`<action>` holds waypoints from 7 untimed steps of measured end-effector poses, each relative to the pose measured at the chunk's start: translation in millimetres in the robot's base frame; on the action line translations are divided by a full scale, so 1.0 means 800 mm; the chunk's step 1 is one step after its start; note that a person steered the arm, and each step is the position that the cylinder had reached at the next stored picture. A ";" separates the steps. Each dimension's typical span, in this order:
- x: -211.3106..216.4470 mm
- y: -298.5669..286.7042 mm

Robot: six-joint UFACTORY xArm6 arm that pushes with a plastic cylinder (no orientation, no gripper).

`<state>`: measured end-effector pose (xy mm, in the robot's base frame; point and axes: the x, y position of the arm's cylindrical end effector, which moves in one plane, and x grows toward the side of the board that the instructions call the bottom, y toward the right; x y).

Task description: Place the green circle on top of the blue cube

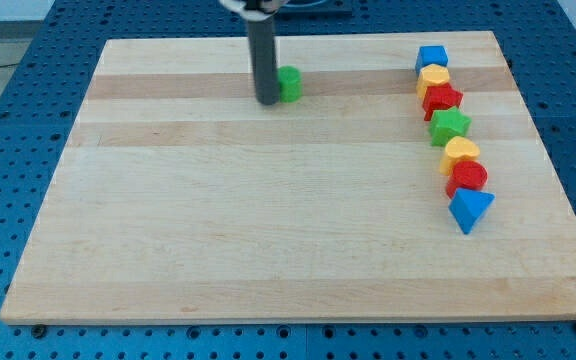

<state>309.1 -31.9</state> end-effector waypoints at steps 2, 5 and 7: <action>-0.088 0.079; -0.086 0.128; -0.078 0.137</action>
<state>246.6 77.4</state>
